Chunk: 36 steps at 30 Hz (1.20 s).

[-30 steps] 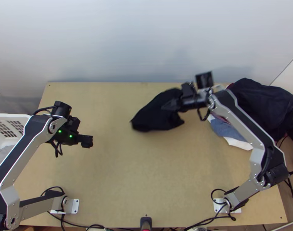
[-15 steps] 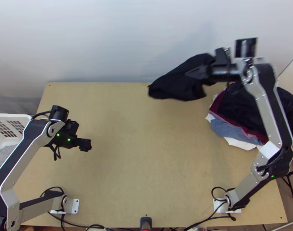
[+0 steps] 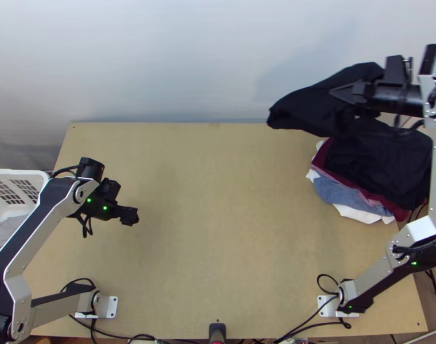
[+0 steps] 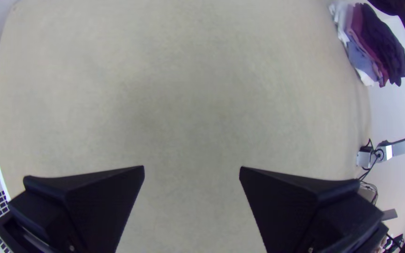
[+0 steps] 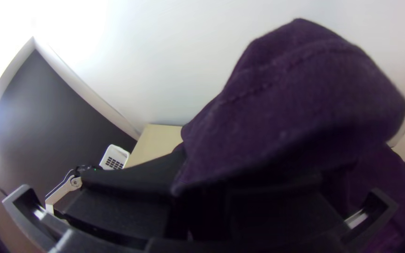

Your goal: Fold the t-shirt

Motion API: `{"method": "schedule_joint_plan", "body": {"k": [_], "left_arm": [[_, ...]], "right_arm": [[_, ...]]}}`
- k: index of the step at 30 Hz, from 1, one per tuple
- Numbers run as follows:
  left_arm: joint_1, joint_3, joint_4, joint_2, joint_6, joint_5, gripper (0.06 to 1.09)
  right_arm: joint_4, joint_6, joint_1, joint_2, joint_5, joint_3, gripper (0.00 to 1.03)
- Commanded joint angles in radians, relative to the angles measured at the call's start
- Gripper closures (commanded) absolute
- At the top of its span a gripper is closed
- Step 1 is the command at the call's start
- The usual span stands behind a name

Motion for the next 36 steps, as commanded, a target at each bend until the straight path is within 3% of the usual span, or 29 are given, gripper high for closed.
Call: {"method": "schedule_joint_plan", "body": {"k": [1,10,14,36], "left_arm": [[-0.004,-0.004,0.010,0.023,0.016,0.006,0.10],[0.007,-0.006,0.026,0.058,0.039,0.006,0.10],[0.014,-0.001,0.026,0.066,0.055,0.004,0.10],[0.022,-0.053,0.072,0.110,0.047,0.006,0.10]], "right_arm": [[-0.035,-0.032,-0.131,-0.032,-0.004,0.015,1.00],[-0.130,-0.176,-0.234,-0.032,-0.117,0.033,1.00],[-0.130,-0.192,-0.304,-0.023,-0.146,0.032,1.00],[-0.084,-0.379,-0.386,0.081,-0.163,0.066,1.00]]}}
